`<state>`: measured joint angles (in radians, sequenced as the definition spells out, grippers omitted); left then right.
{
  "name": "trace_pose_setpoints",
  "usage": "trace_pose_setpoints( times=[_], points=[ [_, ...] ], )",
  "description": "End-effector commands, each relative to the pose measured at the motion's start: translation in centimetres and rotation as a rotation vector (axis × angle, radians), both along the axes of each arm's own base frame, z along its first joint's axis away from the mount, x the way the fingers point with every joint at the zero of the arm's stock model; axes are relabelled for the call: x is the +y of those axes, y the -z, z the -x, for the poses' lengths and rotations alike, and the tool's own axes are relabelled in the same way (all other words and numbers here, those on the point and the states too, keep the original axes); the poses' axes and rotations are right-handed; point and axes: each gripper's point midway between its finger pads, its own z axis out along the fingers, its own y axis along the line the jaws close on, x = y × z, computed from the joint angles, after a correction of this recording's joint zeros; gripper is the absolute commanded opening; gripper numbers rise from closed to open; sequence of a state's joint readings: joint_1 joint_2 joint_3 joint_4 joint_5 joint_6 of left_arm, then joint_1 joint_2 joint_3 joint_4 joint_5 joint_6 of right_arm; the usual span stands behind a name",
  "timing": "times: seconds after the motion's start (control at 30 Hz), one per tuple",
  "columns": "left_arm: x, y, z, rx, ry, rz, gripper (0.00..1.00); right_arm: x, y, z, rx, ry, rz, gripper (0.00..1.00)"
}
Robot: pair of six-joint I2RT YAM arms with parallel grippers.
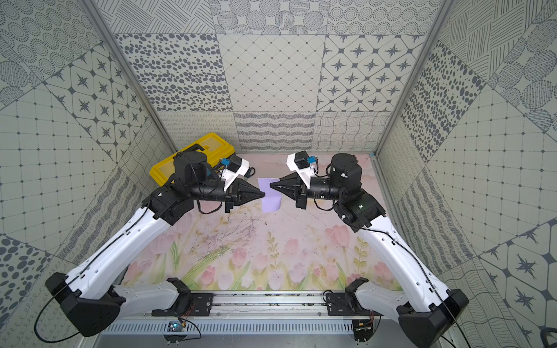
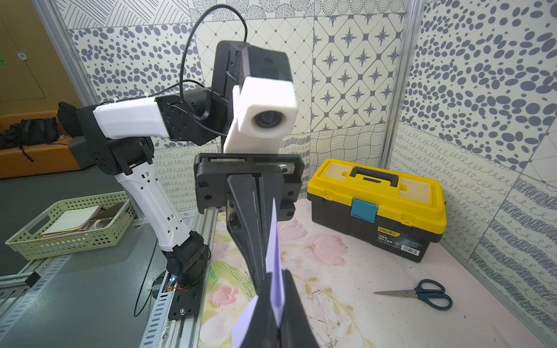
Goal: Fold the square paper along the opposite sides
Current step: Smooth out the paper.
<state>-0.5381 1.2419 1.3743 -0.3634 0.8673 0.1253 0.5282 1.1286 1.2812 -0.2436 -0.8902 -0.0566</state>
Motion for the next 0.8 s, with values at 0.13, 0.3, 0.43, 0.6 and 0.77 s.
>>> trace_pose_setpoints(
  times=[0.13,0.3,0.43,0.6,0.77],
  points=[
    [-0.12,0.84,0.01,0.007,-0.003,-0.026,0.0,-0.42,-3.09,0.13,-0.105,0.013,-0.055,0.14],
    [-0.13,0.87,0.03,0.006,-0.003,-0.027,0.0,-0.5,-3.07,0.03,-0.104,0.014,-0.055,0.04],
    [-0.09,0.81,-0.04,0.002,-0.008,-0.027,0.0,-0.48,-2.92,0.12,-0.101,0.009,-0.053,0.0],
    [-0.07,0.81,0.02,0.001,-0.008,-0.028,0.0,-0.46,-2.82,0.17,-0.099,0.004,-0.052,0.0],
    [-0.15,1.0,-0.13,0.004,-0.008,-0.031,0.0,-0.56,-2.99,0.23,-0.109,0.007,-0.054,0.0]
  ],
)
